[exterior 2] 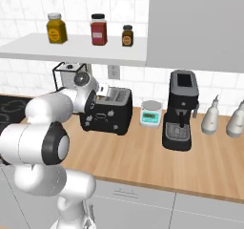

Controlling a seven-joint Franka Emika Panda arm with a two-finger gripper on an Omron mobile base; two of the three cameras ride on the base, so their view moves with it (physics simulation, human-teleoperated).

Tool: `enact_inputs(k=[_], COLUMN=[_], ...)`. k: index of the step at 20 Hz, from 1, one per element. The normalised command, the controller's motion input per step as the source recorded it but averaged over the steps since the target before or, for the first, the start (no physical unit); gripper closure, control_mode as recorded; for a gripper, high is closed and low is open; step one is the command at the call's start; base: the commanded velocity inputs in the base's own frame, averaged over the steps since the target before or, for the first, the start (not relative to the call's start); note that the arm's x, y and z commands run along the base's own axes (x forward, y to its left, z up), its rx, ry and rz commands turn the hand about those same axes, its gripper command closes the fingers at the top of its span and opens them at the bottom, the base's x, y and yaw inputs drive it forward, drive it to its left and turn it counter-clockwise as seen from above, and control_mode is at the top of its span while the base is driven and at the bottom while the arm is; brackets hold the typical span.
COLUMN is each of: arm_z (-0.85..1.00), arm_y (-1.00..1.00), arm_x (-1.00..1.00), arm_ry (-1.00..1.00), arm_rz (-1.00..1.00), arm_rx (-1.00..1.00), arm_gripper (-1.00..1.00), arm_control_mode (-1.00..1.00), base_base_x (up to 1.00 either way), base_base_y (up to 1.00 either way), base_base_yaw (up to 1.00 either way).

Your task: Start the toaster. Once the lever pops up, take the bread to the plate on the dining counter.

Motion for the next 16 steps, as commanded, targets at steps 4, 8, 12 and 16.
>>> enact_inputs(k=[4,8,12,16], arm_z=[-0.10,-0.09,-0.06,-0.02], arm_y=[0.00,0.03,0.00,0.03], arm_x=[0.12,0.00,0.00,0.00], arm_ry=[0.00,0.00,0.00,0.00], arm_rz=[0.00,0.00,0.00,0.00], arm_rx=[0.00,-0.02,-0.01,-0.03], arm_gripper=[-1.00,-1.00,-1.00,-1.00], arm_control_mode=[-1.00,-1.00,-1.00,-1.00], base_base_x=[0.00,0.00,0.00,0.00], base_base_y=[0.00,0.00,0.00,0.00], base_base_yaw=[0.00,0.00,0.00,0.00])
